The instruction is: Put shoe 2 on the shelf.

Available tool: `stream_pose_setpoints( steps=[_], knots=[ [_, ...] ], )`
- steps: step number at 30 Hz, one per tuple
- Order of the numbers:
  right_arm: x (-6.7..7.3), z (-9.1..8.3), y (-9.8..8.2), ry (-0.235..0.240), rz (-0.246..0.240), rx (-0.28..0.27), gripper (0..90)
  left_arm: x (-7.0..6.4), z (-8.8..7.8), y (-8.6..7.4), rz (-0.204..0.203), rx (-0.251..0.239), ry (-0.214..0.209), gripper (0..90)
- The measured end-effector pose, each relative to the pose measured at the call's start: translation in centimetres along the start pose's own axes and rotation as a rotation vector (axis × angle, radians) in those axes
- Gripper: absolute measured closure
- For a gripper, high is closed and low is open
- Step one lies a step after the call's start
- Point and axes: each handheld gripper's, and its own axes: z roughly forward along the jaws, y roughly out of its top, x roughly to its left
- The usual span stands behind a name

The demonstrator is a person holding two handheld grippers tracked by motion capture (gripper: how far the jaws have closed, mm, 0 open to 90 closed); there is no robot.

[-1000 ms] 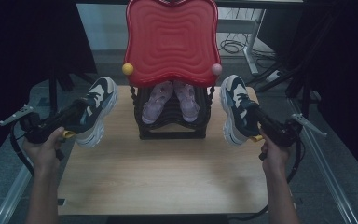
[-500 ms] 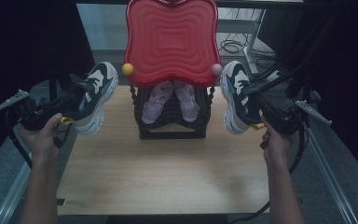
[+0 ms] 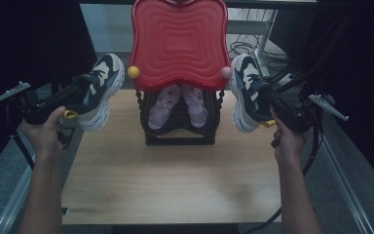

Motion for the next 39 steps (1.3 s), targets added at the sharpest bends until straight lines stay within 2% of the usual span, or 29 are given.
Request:
stream_pose_setpoints(
  steps=[12, 17, 23, 28, 39],
  knots=[
    [-0.4, 0.2, 1.4, -0.018, 0.0, -0.017, 72.9, -0.5, 0.7, 1.4, -0.007, -0.017, -0.003, 72.2],
    [-0.2, 0.3, 2.4, -0.019, -0.001, -0.028, 72.8, -0.8, 0.7, 2.2, -0.005, -0.043, 0.002, 72.2],
    [0.7, 0.3, 4.1, -0.015, -0.018, -0.044, 72.8, -1.1, 0.8, 3.2, -0.018, -0.055, -0.009, 72.2],
    [1.8, 0.3, 6.0, 0.001, -0.035, -0.073, 72.8, -1.9, 1.3, 4.3, -0.013, -0.072, -0.017, 72.2],
    [3.4, 0.8, 8.5, 0.032, -0.051, -0.066, 72.8, -3.6, 2.6, 6.0, -0.02, -0.078, -0.048, 72.1]
  ],
)
